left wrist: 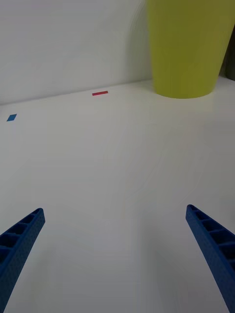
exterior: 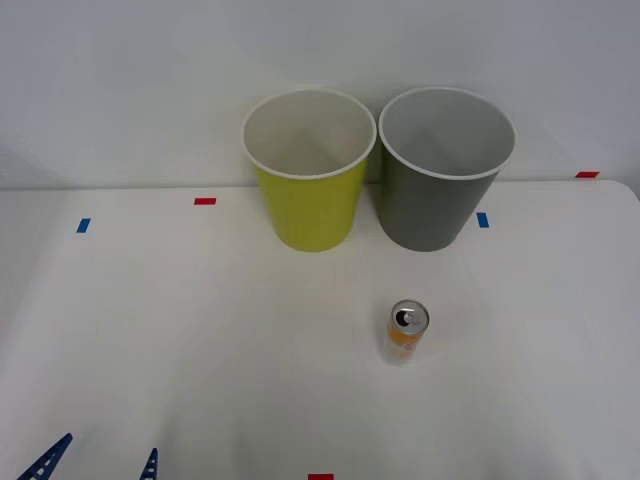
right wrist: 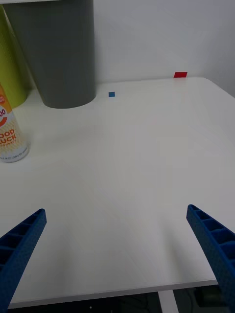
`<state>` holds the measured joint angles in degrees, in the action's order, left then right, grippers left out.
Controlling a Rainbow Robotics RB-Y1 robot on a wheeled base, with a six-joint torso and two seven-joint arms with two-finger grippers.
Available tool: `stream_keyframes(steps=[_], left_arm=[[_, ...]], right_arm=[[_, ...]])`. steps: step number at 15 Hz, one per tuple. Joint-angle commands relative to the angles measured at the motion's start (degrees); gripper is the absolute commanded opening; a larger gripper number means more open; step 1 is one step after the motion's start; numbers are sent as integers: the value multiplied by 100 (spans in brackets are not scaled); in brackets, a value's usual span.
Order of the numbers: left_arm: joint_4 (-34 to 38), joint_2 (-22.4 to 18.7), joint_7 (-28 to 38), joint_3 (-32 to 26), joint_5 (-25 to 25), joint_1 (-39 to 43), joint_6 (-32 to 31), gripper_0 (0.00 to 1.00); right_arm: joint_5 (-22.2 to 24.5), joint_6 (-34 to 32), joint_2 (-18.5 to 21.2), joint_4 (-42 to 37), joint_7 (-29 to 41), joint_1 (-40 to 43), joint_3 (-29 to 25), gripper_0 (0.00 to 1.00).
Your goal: Put cans in the gray bin and PET bottles in the light green bin.
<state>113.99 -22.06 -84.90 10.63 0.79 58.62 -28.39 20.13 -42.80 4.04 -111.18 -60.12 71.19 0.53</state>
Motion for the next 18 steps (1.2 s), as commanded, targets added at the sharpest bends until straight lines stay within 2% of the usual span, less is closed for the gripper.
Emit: stream_keyframes(steps=[1, 18], left_arm=[[0, 0, 0, 0, 0, 0, 0, 100], [0, 0, 0, 0, 0, 0, 0, 100]], right_arm=[[0, 0, 0, 0, 0, 0, 0, 100], [0, 0, 0, 0, 0, 0, 0, 100]])
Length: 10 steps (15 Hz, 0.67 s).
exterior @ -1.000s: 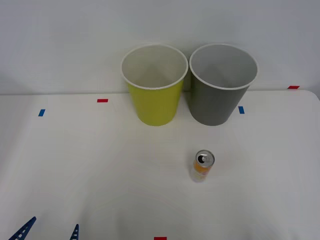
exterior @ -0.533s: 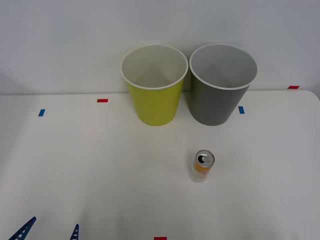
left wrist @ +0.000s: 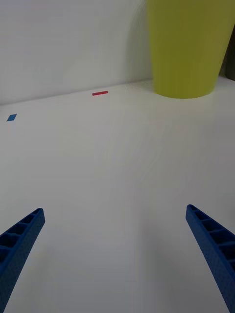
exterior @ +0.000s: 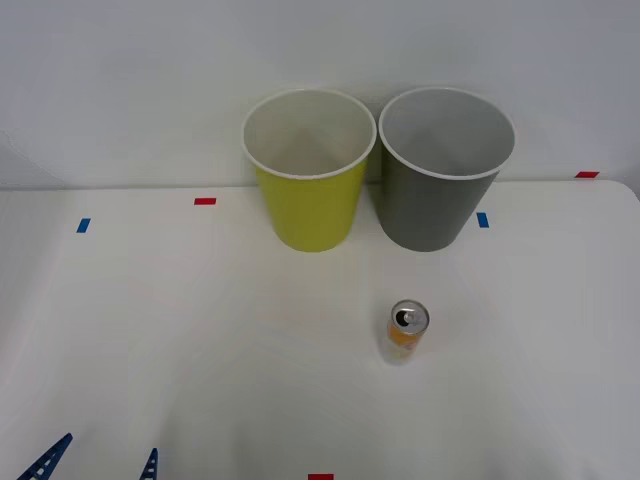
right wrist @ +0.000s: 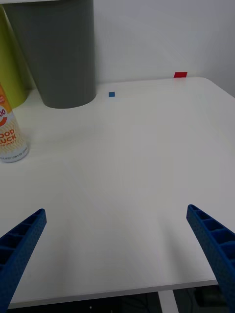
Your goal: Put cans in the gray bin and PET bottles in the light green bin.
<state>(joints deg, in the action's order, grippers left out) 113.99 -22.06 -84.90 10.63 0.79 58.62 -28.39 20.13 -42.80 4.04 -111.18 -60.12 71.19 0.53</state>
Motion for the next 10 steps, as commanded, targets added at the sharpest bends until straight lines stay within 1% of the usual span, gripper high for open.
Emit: stream_keyframes(steps=[1, 4, 5, 7, 10], left_arm=[[0, 0, 0, 0, 0, 0, 0, 100], [0, 0, 0, 0, 0, 0, 0, 100], [0, 0, 0, 0, 0, 0, 0, 100], [0, 0, 0, 0, 0, 0, 0, 100], [0, 0, 0, 0, 0, 0, 0, 100]], right_arm=[[0, 0, 0, 0, 0, 0, 0, 100], [0, 0, 0, 0, 0, 0, 0, 100], [9, 123, -44, 264, -9, -211, 35, 100], [-202, -123, -35, 422, -79, -237, 70, 100], [-360, -211, 176, 369, -308, -360, 352, 100]])
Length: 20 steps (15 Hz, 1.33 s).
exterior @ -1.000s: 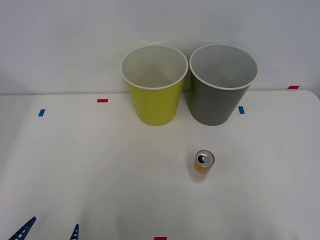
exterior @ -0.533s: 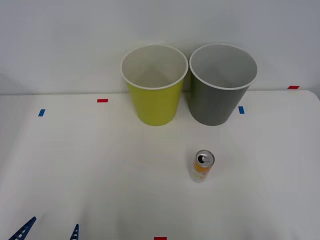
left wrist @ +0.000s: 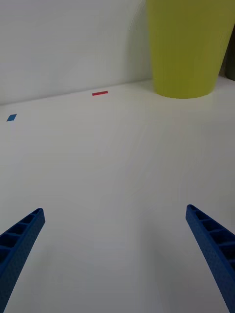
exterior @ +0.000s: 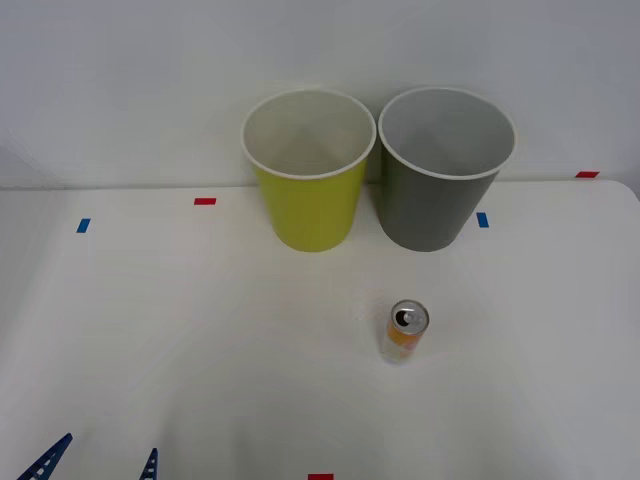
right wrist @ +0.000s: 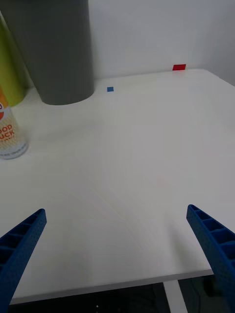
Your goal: Put cans in the gray bin and PET bottles in the light green bin.
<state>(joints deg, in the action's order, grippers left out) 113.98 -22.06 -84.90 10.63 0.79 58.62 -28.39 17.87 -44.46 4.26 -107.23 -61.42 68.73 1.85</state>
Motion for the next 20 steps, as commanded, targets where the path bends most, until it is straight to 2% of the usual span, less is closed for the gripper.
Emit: stream_keyframes(steps=[1, 4, 7, 13, 17, 20], left_arm=[[1, 0, 0, 0, 0, 0, 0, 100], [1, 0, 0, 0, 0, 0, 0, 100], [1, 0, 0, 0, 0, 0, 0, 100], [1, 0, 0, 0, 0, 0, 0, 100], [1, 0, 0, 0, 0, 0, 0, 100], [1, 0, 0, 0, 0, 0, 0, 100]], right_arm=[[-258, -45, 286, -17, -555, -264, 369, 100], [-952, 149, 743, -8, -1399, -774, 914, 100], [-1462, 465, 1095, -8, -1830, -1389, 1292, 100], [-1514, 1063, 1218, -8, -1988, -2189, 1626, 100], [-1523, 1124, 1112, 62, -2014, -2312, 1714, 100], [-1655, 1493, 954, 53, -2164, -2575, 1872, 100]])
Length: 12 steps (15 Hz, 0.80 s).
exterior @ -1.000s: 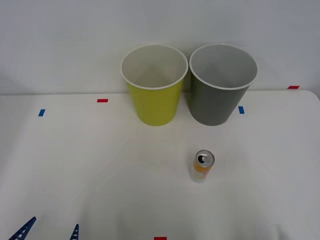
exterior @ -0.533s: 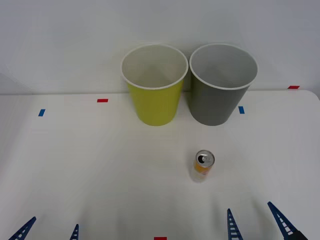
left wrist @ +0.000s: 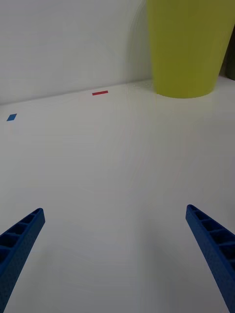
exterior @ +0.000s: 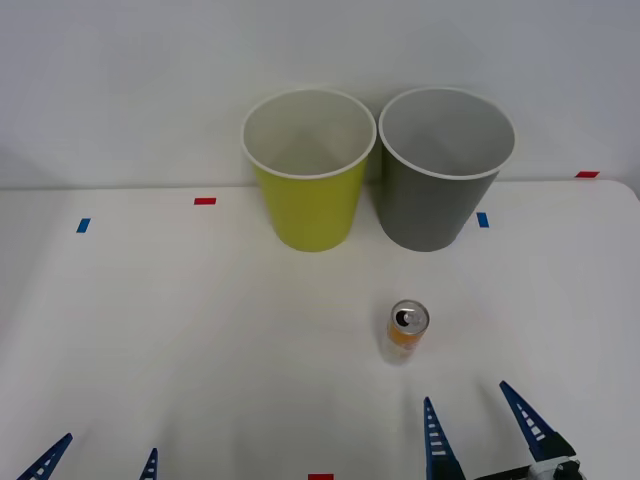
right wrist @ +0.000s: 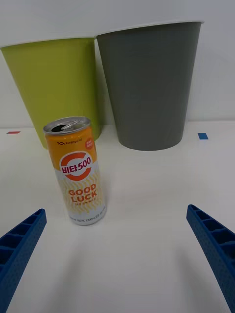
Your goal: Put cans in the gray bin and PET bottles in the light green bin.
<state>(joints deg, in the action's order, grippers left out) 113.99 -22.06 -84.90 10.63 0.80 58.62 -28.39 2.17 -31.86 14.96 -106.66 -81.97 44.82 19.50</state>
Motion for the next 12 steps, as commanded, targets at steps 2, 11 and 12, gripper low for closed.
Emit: stream_keyframes(steps=[2, 11, 12], left_arm=[[1, 0, 0, 0, -1, 0, 0, 100], [1, 0, 0, 0, -1, 0, 0, 100], [1, 0, 0, 0, -1, 0, 0, 100]], right_arm=[[-120, 487, -187, 5, -223, -483, 168, 100], [-94, 602, -327, 533, -1067, -1415, 432, 100], [-111, 777, -380, 533, -1067, -1494, 432, 100]])
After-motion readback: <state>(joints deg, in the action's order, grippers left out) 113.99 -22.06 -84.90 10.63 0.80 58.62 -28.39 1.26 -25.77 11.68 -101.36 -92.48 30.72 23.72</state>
